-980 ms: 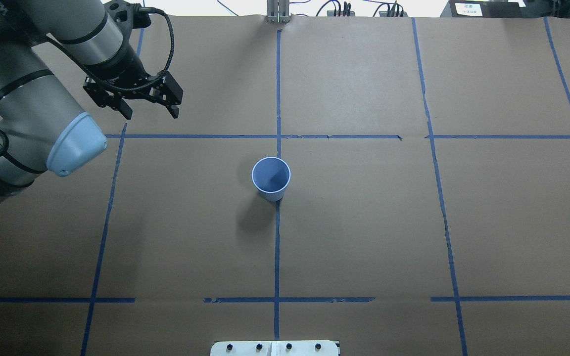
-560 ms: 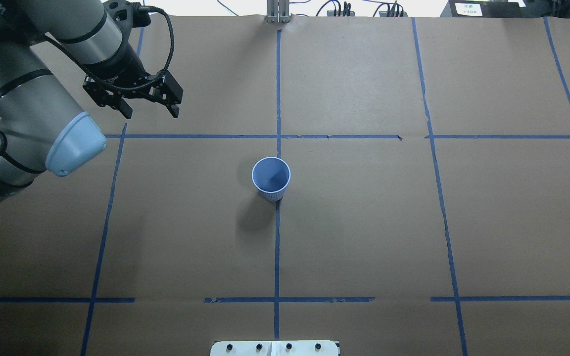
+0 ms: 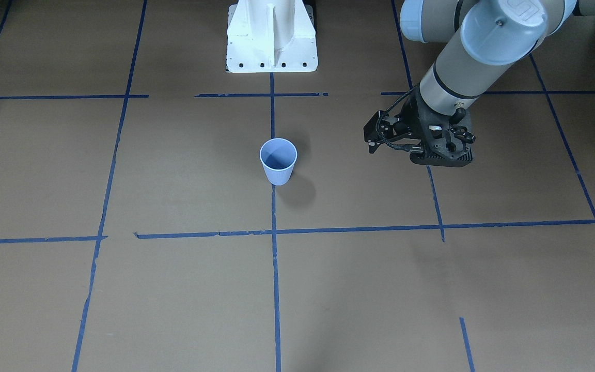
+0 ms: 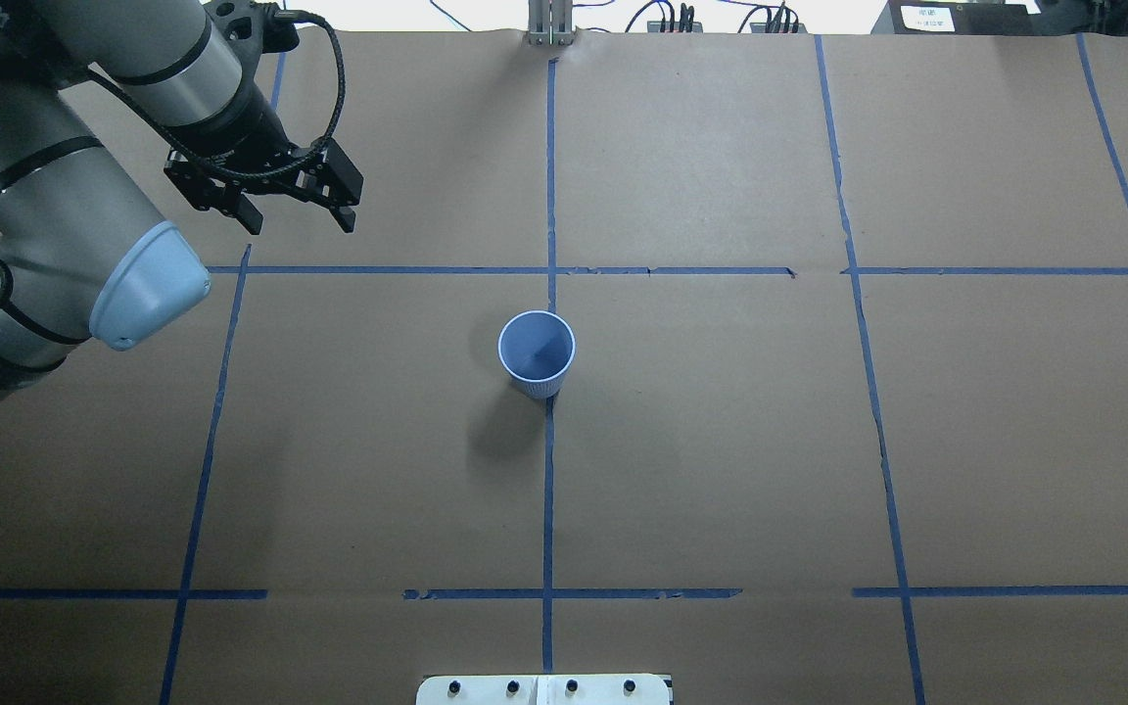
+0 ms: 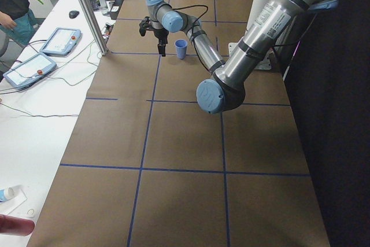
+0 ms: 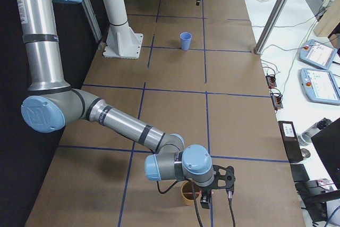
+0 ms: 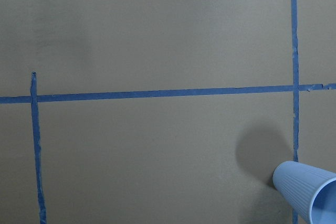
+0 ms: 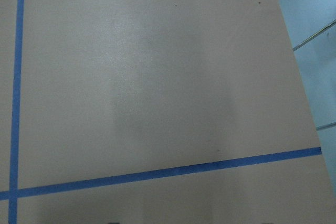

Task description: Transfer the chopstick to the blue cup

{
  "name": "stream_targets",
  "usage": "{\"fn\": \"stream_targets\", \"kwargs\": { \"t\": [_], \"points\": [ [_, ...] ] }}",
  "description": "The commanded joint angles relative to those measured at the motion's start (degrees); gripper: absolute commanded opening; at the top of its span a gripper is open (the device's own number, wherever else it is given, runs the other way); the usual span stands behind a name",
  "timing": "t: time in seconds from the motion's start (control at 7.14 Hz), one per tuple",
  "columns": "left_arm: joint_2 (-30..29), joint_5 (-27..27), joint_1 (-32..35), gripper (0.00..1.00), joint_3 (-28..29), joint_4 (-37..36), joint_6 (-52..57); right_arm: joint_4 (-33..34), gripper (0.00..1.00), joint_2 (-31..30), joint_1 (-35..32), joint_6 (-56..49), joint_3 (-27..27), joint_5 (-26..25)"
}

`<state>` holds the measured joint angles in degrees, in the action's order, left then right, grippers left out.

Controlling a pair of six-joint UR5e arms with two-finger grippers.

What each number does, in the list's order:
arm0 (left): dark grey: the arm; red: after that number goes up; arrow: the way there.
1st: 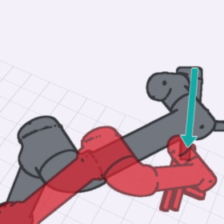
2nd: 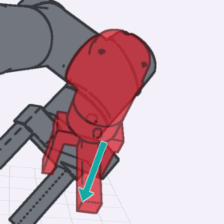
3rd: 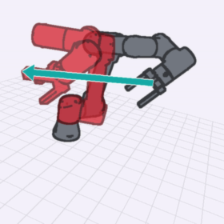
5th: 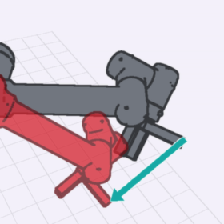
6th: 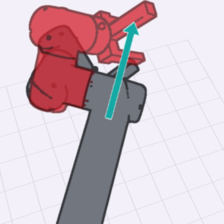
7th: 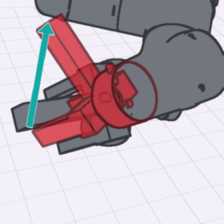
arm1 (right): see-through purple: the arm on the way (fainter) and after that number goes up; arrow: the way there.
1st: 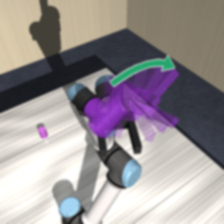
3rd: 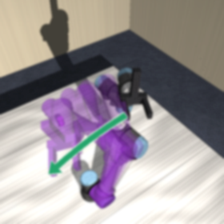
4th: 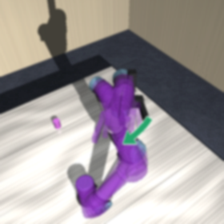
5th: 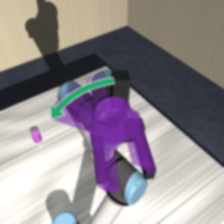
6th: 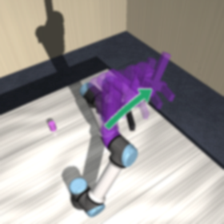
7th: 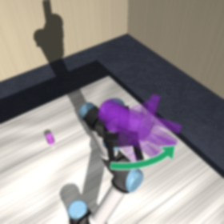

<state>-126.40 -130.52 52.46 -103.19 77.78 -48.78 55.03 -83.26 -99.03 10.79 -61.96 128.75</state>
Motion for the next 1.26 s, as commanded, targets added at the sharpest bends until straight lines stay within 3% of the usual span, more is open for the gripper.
{"fn": "stream_targets", "kwargs": {
  "t": [0.0,0.28,0.42,0.84,1.12],
  "points": [
    [0.0,0.0,-0.1,1.0,0.0,0.0,-0.1,0.0,0.61,-0.2,0.1,0.3,0.4,-0.2],
    [-0.2,0.0,-0.1,1.0,-0.1,0.0,-0.5,0.0,0.13,-0.2,0.1,0.2,0.2,-0.3],
    [-0.4,-0.1,-0.2,1.0,-0.2,0.1,-0.6,0.0,0.0,-0.1,0.0,0.2,-0.4,-0.2],
    [-0.5,-0.2,-0.4,1.0,-0.5,0.6,-0.7,0.2,0.0,-0.1,-3.4,-0.7,-5.5,-0.1],
    [-0.4,-0.2,-0.6,1.0,-0.4,0.8,-0.7,0.9,0.0,-1.8,-8.0,-0.9,-13.1,0.2]
  ]
}}
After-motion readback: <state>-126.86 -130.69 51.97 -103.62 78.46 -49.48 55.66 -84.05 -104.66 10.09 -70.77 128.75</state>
